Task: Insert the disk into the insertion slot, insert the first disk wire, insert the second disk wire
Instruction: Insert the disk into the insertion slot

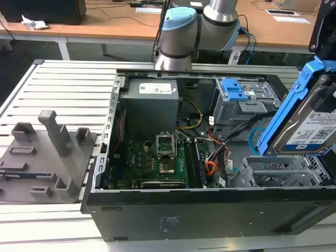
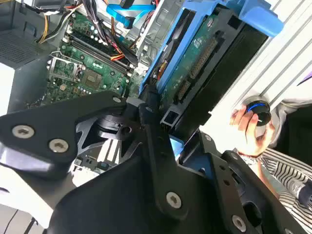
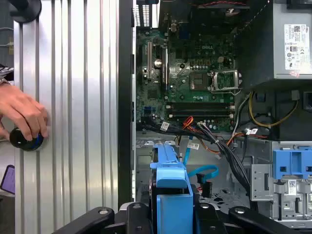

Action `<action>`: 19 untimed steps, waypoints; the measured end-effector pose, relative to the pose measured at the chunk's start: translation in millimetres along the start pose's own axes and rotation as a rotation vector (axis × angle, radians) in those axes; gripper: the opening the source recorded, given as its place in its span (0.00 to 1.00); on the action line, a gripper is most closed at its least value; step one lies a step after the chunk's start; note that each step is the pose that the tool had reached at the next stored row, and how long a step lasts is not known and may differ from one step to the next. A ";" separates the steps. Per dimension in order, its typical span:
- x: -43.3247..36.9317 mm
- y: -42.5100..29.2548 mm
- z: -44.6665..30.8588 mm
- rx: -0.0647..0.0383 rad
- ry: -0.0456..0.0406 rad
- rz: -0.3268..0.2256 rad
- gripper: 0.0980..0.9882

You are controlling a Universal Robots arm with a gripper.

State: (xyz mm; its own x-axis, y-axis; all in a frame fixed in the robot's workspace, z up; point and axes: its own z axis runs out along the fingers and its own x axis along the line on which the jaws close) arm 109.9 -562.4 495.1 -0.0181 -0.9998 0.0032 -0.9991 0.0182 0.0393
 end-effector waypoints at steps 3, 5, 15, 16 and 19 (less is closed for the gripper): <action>0.0 -0.7 3.9 0.000 0.0001 0.000 0.30; -0.1 -1.1 7.4 0.000 0.0001 0.000 0.30; -0.1 -1.9 18.8 0.000 0.0001 0.000 0.30; -0.1 -2.0 19.7 0.000 0.0000 0.000 0.30; -0.1 -2.1 21.9 0.000 0.0001 0.000 0.30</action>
State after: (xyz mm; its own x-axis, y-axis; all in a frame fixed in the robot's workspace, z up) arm 111.1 -562.4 473.2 -0.0181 -0.9998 0.0033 -0.9991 0.0183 0.0393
